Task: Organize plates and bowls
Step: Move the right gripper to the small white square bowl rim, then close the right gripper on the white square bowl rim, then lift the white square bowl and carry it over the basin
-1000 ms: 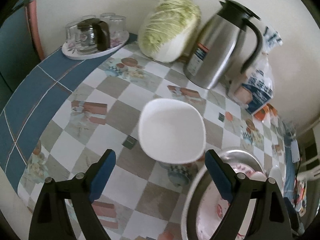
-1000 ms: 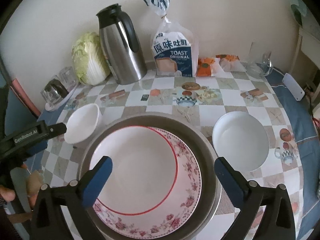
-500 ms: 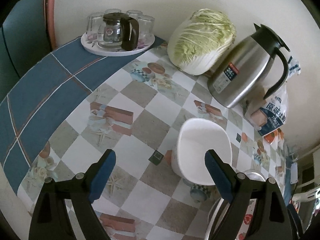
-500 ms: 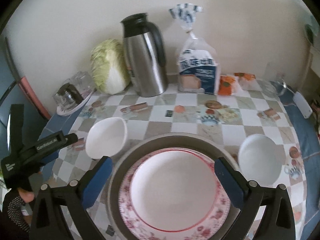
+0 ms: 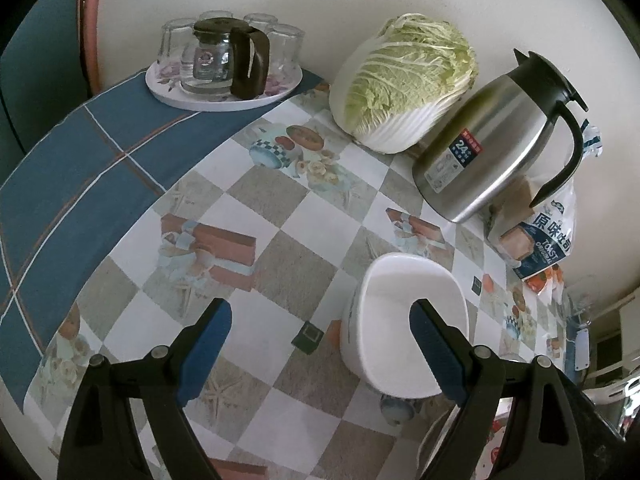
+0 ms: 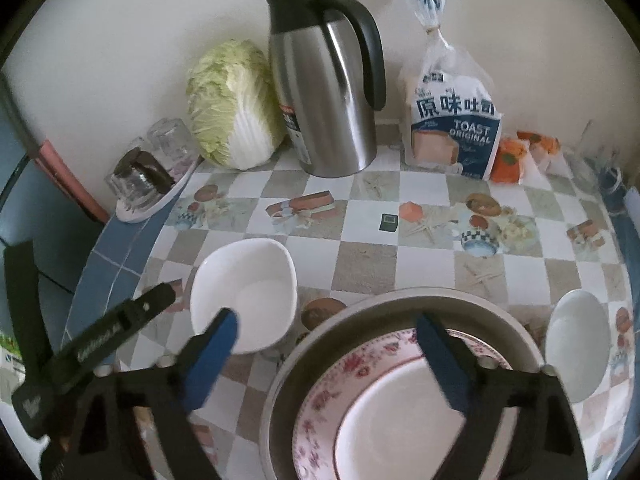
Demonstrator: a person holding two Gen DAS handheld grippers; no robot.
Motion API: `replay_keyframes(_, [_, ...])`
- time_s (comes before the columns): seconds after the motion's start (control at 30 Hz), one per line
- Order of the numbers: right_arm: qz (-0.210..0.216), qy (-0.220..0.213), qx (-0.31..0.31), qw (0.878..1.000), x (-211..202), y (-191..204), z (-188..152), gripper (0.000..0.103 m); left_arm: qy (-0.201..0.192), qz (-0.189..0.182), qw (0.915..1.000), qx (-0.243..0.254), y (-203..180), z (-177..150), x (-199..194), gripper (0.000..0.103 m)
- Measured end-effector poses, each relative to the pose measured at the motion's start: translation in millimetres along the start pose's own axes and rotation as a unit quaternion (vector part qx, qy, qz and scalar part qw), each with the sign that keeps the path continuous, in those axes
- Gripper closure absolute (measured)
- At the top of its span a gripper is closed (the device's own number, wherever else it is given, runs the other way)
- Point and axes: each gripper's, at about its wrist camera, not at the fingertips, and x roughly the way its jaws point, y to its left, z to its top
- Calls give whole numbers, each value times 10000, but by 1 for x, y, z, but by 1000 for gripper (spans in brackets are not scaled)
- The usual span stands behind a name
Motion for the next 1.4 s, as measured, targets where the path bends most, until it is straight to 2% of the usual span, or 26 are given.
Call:
replay_keyframes(0.03, [-49, 24, -28, 10000, 3, 3, 1, 20, 5, 0, 10000, -10, 0, 0, 1, 12])
replay_keyframes(0.13, [-109, 112, -89, 9998, 11, 11, 5, 32, 77, -9, 10000, -1, 0, 1, 8, 12])
replay_keyframes(0.3, [-141, 283, -117, 9994, 27, 19, 11, 42, 287, 49, 9996, 53, -1, 2, 19, 12])
replay_keyframes(0.43, [-121, 401, -144, 9990, 37, 22, 13, 52, 360, -110, 9993, 13, -1, 2, 25, 13])
replay_keyframes(0.5, [-91, 444, -114, 9989, 41, 23, 12, 58, 376, -138, 9992, 65, -3, 2, 28, 20])
replay_keyframes(0.57, [-65, 520, -105, 9986, 47, 23, 12, 66, 419, -184, 9989, 89, -5, 1, 32, 33])
replay_keyframes(0.63, [-65, 574, -125, 9983, 51, 25, 12, 69, 469, -200, 9986, 121, -7, 0, 36, 34])
replay_keyframes(0.7, [-87, 620, -191, 9979, 55, 28, 12, 72, 507, -249, 9983, 110, -7, -1, 40, 42])
replay_keyframes(0.77, [-85, 664, -213, 9975, 60, 29, 11, 80, 568, -286, 9979, 112, -8, -2, 44, 59])
replay_keyframes(0.83, [-131, 719, -239, 9970, 66, 30, 10, 88, 634, -323, 9974, 123, -9, -3, 48, 70])
replay_keyframes(0.9, [-136, 768, -245, 9967, 71, 30, 9, 90, 695, -386, 9967, 133, -10, -4, 52, 75])
replay_keyframes(0.97, [-158, 822, -265, 9961, 76, 31, 8, 91, 750, -417, 9962, 141, -10, -6, 56, 87])
replay_keyframes(1.03, [-146, 858, -304, 9957, 81, 33, 7, 94, 771, -516, 9956, 116, -11, -7, 57, 93])
replay_keyframes(1.3, [-157, 862, -359, 9955, 82, 38, 5, 95, 692, -466, 9964, 180, -10, -6, 51, 93])
replay_keyframes(1.4, [-140, 801, -388, 9959, 75, 42, 6, 95, 527, -387, 9973, 330, -12, -4, 37, 93])
